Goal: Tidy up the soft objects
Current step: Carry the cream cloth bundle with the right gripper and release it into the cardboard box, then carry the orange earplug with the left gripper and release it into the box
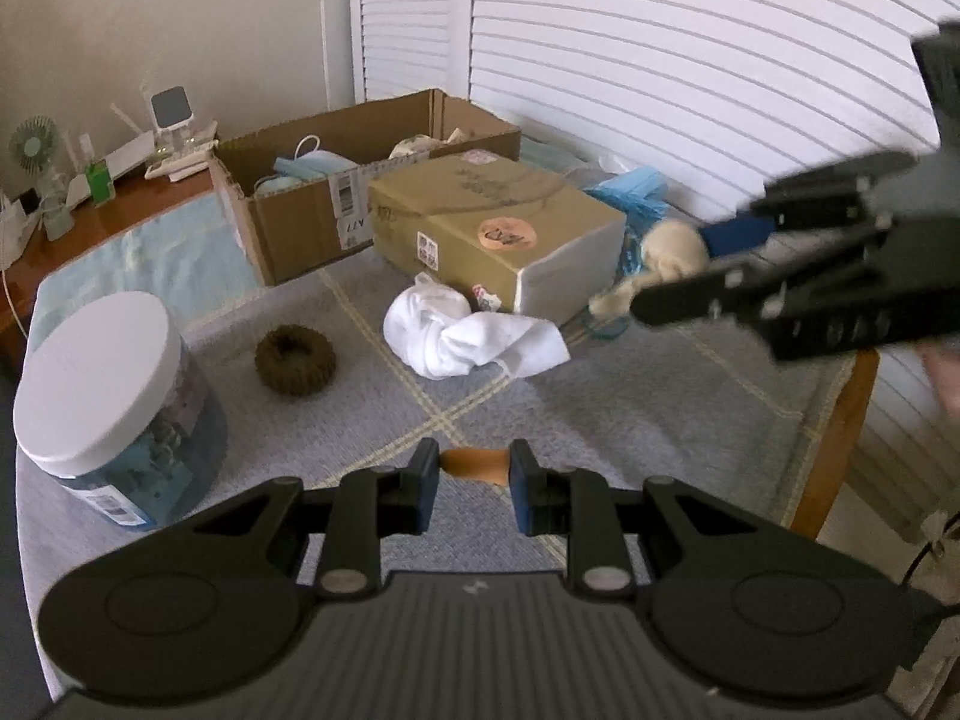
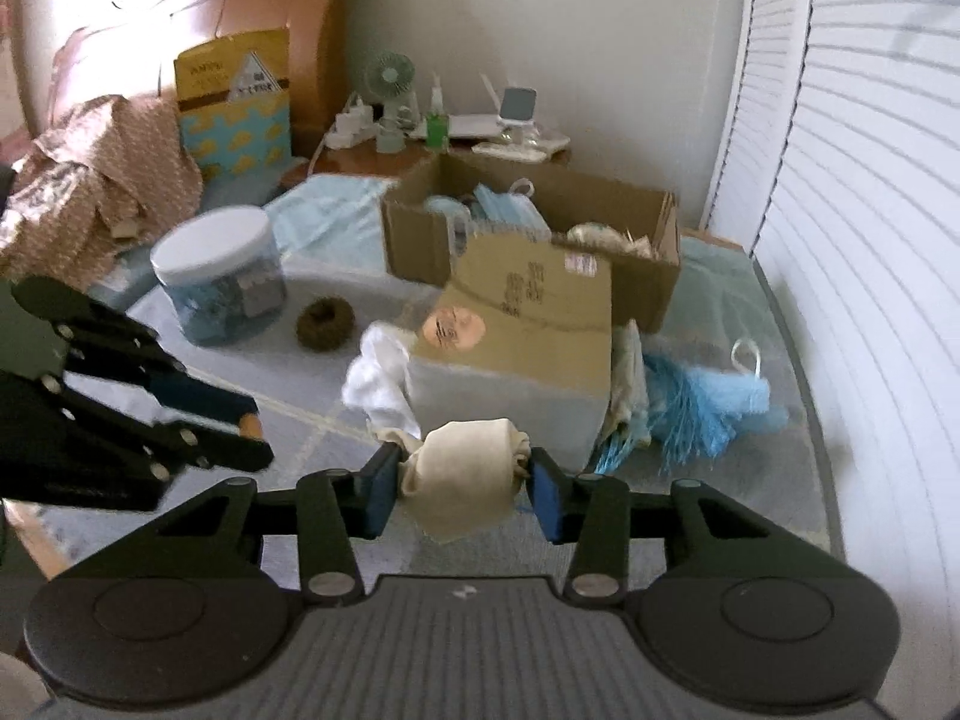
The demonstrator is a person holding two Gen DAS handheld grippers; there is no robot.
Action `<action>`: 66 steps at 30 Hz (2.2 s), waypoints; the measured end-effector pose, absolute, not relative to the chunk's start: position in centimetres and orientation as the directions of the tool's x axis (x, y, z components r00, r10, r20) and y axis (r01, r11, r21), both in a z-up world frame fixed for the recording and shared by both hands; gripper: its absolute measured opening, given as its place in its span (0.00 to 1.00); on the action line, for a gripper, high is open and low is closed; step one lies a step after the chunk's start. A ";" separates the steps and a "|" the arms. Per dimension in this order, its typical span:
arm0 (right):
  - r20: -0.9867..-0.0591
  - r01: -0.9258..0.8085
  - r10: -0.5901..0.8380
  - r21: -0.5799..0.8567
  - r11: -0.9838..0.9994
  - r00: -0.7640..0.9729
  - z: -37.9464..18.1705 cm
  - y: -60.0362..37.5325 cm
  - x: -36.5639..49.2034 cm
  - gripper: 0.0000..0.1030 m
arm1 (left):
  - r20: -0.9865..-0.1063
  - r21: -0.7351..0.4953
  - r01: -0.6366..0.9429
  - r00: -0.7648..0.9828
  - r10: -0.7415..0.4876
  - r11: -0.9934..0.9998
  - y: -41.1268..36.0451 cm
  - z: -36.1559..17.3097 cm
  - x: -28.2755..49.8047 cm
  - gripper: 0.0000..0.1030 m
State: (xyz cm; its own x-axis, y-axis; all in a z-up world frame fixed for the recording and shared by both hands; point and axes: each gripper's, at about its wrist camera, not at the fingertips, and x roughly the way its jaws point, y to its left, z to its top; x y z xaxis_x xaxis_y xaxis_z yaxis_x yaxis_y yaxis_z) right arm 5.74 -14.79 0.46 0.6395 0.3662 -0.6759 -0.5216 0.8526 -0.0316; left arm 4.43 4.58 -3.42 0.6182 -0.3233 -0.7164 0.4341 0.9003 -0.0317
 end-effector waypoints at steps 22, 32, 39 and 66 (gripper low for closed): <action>-0.612 -0.510 0.350 -0.104 0.854 0.710 6.9 -11.2 24.0 0.49 | -0.685 -0.039 0.388 0.661 -0.308 0.921 6.5 -1.9 5.4 0.23; -0.660 -0.491 0.353 -0.028 0.871 0.663 4.4 -11.0 31.5 0.71 | -0.695 -0.027 0.379 0.658 -0.289 0.925 6.3 -1.7 7.9 0.23; -0.643 -0.457 0.371 0.037 0.889 0.670 4.0 -13.4 29.4 1.00 | -0.691 -0.004 0.389 0.665 -0.283 0.921 6.0 -1.1 9.0 0.23; -0.640 -0.392 0.258 -0.073 0.917 0.724 1.8 -16.8 13.9 1.00 | -0.674 0.051 0.277 0.718 -0.172 0.960 5.6 3.1 25.2 0.23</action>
